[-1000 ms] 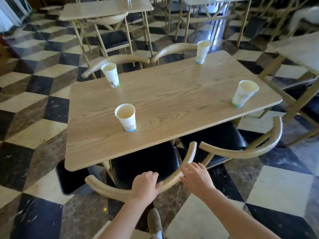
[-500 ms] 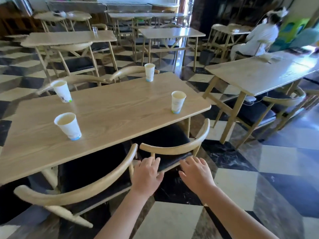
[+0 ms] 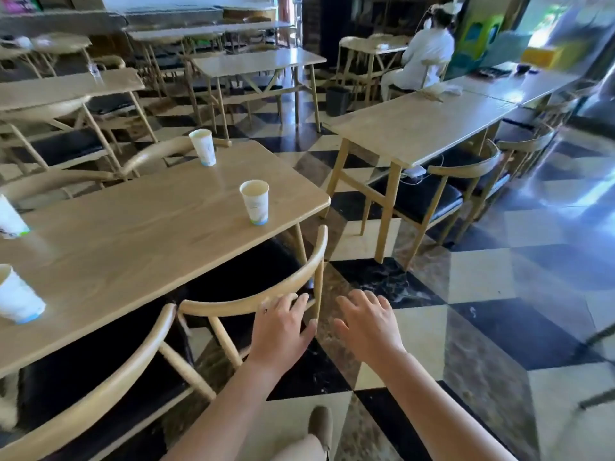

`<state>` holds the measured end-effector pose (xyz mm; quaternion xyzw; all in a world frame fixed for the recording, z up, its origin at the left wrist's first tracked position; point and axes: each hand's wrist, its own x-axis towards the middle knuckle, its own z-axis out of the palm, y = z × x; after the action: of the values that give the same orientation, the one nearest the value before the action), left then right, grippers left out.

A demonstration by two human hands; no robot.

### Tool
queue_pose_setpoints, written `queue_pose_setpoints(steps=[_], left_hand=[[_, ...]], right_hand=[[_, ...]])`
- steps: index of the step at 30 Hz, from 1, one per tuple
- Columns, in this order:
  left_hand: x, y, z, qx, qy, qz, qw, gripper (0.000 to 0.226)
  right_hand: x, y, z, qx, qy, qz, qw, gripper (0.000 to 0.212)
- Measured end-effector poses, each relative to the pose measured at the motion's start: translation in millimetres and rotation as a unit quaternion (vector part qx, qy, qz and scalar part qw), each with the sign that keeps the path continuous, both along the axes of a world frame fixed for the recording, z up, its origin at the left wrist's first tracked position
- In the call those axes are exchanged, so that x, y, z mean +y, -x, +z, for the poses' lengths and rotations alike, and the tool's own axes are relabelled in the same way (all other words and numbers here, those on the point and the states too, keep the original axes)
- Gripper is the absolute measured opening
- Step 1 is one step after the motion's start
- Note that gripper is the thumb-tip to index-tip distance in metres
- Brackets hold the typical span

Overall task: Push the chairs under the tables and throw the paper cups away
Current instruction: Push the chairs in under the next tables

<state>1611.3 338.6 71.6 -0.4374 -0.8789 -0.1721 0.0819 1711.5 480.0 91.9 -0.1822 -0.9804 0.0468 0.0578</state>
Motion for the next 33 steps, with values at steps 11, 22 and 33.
queue_pose_setpoints(steps=[11,22,33], left_hand=[[166,93,12,-0.002,0.005,-0.007,1.0,0.041],[269,182,3,-0.003,0.005,0.04,0.999,0.042],[383,238,0,-0.024,0.021,0.235,0.972,0.038]], right_hand=[[153,91,21,-0.022,-0.028,-0.021,0.999,0.037],[271,187,8,-0.042,-0.017,0.014,0.999,0.037],[413,307,11,-0.069,-0.014,0.188,0.98,0.042]])
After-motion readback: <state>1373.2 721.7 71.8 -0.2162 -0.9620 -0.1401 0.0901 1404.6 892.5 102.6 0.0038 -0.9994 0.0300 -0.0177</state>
